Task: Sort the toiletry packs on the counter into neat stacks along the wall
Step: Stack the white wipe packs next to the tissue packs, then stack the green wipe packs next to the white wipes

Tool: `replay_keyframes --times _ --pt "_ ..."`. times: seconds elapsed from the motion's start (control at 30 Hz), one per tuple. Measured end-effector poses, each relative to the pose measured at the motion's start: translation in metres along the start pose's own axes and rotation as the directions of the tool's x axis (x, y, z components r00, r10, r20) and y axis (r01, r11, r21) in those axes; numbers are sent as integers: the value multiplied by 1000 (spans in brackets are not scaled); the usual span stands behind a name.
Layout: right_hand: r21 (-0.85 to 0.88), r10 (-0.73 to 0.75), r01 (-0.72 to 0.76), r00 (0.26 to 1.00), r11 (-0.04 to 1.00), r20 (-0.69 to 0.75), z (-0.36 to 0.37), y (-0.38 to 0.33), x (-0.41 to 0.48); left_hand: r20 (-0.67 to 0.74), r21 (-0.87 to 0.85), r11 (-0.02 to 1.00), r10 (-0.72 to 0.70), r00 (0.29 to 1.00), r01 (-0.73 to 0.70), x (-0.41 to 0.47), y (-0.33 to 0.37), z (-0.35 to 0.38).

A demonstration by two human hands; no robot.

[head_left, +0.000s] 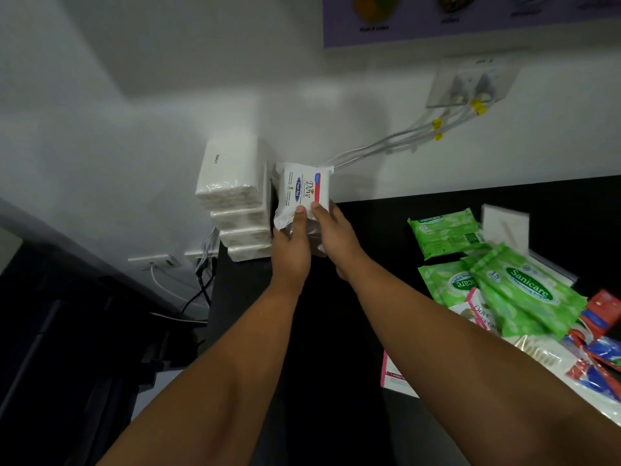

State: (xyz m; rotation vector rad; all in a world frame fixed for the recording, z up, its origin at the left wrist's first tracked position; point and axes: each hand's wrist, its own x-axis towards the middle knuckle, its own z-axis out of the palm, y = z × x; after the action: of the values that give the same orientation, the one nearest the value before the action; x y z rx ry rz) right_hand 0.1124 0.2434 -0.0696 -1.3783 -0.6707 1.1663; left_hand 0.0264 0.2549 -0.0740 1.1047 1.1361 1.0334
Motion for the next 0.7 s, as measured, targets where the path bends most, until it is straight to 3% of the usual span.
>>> replay_keyframes --times 0.17,0.43,0.7 --pt "-19 18 -19 1000 1000 -11 -4 -9 -7 99 -20 1000 8 995 -6 -6 3 -8" --pt "-244 -62 35 993 969 -101 0 -29 -22 85 92 996 7 996 -14 -53 4 -16" --pt "-392 -26 -6 997 920 -78 -24 -29 -102 -108 218 975 -12 994 35 -112 11 0"
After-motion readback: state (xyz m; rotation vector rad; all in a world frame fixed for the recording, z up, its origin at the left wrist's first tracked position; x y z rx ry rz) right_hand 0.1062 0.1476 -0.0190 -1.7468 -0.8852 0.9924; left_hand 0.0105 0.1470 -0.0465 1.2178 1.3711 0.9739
